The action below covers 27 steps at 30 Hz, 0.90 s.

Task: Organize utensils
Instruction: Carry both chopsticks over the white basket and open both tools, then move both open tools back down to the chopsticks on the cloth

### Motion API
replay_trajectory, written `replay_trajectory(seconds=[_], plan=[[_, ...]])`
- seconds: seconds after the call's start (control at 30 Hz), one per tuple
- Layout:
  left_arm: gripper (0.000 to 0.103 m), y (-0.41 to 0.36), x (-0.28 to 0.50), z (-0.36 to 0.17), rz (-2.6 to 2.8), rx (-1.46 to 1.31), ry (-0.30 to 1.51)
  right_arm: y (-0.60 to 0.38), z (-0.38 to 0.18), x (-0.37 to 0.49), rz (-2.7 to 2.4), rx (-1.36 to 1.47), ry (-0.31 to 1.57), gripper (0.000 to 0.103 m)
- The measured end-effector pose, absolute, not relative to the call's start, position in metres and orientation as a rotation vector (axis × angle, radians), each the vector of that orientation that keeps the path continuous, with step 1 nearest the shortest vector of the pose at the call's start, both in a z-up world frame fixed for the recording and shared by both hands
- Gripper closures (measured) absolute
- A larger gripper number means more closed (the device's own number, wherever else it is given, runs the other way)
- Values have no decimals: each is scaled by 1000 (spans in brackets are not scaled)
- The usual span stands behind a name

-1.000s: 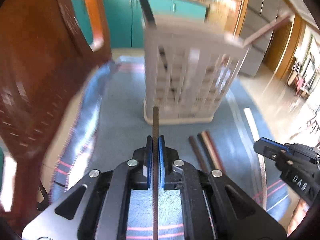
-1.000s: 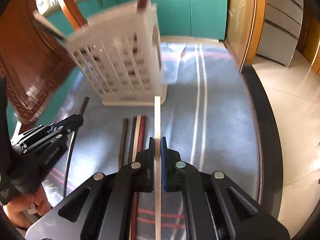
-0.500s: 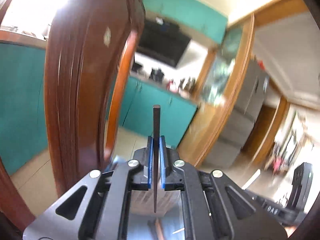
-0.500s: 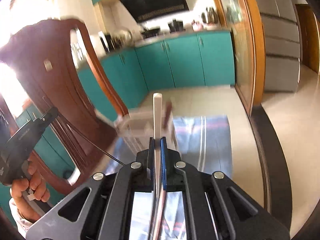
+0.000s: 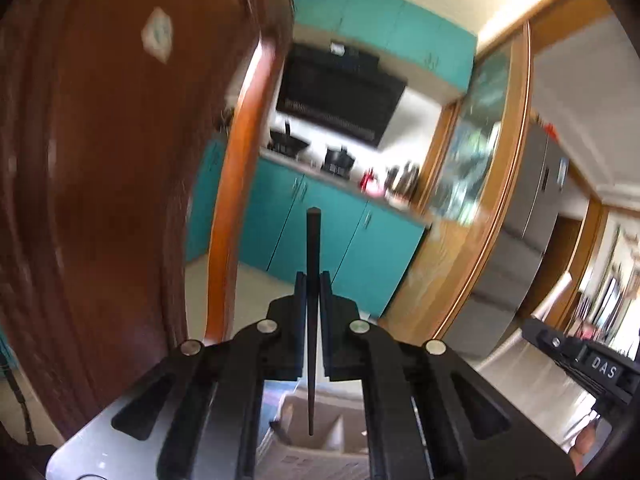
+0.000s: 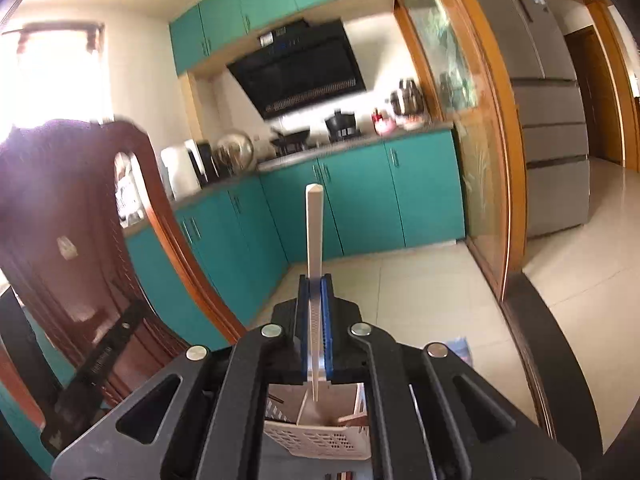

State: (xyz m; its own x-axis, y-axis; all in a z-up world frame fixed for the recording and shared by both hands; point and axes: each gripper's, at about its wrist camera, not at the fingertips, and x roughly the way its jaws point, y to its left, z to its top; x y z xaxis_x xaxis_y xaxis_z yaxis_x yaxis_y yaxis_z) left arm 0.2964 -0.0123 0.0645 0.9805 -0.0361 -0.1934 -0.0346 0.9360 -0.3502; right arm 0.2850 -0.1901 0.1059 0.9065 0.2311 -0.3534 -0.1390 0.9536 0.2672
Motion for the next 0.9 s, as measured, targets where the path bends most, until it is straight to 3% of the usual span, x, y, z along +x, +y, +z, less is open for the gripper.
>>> replay_trajectory(seconds=[0.3,0.37,0.53,0.6,0.7,0.77,0.9], plan=[[96,-17,297,37,-40,-318,274,-164,55,296,211,144,475,97],[91,-15,291,35,-41,-315,274,-166,57,287,201,127,461,94],[62,-8,266,33,-52,-301,257,-184,72,247,204,126,391,87],[62,-2,251,23,-54,-298,265,-197,74,221,206,139,359,78],[62,2,238,0,-58,-295,329,-212,65,189,208,157,356,77],[62,2,237,-20,-71,-291,396,-217,49,177,207,174,397,77],[62,-7,251,-61,-82,-261,577,-198,-22,199,176,80,711,77]])
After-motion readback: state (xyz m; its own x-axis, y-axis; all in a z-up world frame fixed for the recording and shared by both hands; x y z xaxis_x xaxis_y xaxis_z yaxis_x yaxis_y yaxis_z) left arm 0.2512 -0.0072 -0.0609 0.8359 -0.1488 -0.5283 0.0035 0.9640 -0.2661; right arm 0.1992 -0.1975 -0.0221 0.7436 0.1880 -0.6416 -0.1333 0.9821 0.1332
